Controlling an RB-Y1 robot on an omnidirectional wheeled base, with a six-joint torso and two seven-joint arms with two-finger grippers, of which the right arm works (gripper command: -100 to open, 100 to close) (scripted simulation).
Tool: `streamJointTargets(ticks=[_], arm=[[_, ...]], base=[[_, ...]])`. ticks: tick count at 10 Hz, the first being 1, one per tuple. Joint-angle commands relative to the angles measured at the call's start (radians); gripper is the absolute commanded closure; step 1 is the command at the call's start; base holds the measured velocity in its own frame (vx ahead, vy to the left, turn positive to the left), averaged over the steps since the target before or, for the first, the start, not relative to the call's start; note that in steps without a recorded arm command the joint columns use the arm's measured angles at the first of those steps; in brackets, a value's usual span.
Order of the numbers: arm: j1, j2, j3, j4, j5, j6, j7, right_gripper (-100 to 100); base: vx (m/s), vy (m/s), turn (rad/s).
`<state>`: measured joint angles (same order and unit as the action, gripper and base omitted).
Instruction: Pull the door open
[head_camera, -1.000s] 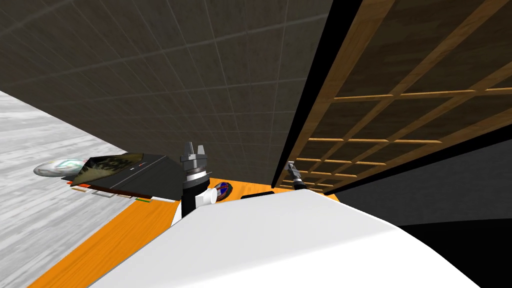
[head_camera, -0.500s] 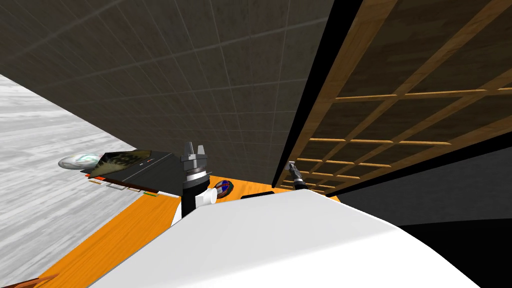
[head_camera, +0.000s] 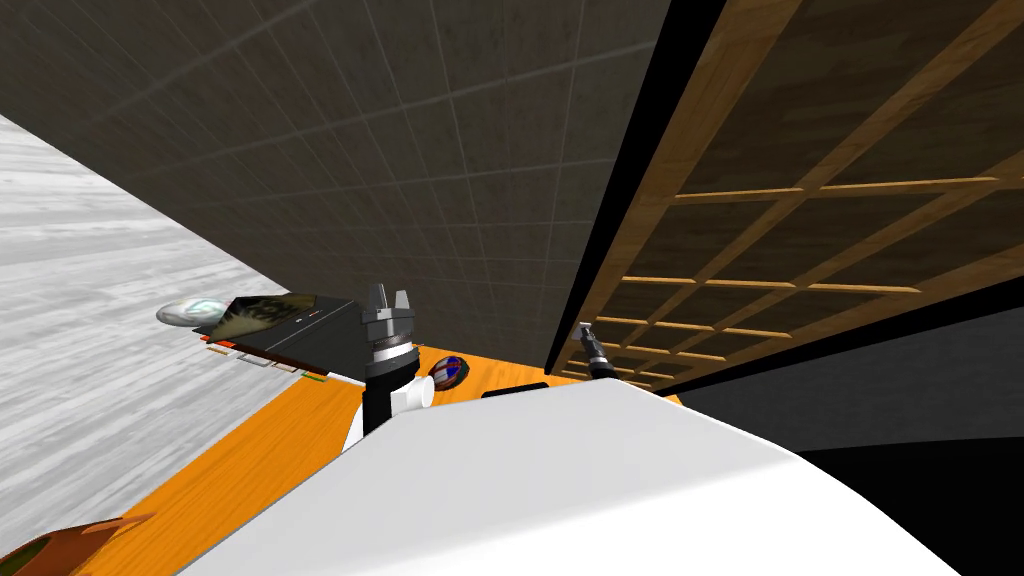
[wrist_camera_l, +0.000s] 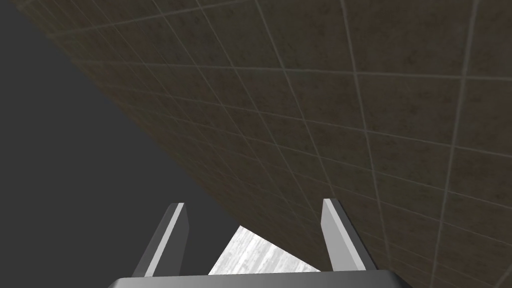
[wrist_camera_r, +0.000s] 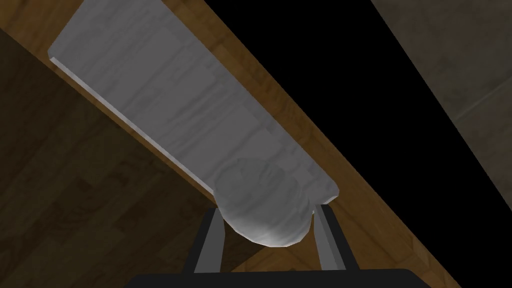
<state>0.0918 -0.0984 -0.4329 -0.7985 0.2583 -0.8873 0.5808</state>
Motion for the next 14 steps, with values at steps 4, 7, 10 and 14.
streamJointTargets(ticks=[4,7,10,14], arm=[[0.003,0.001,0.023,0.001,-0.037,0.001,-0.100,100],[0.004,-0.009,0.035,0.005,-0.077,0.000,-0.183,100],[0.005,-0.019,0.048,0.010,-0.119,0.000,-0.259,100],[0.006,-0.029,0.061,0.014,-0.162,-0.001,-0.349,100]], base=[[-0.035,-0.005,0.059],[-0.032,-0.005,0.068],[-0.053,-0.012,0.088],[-0.052,-0.006,0.086]])
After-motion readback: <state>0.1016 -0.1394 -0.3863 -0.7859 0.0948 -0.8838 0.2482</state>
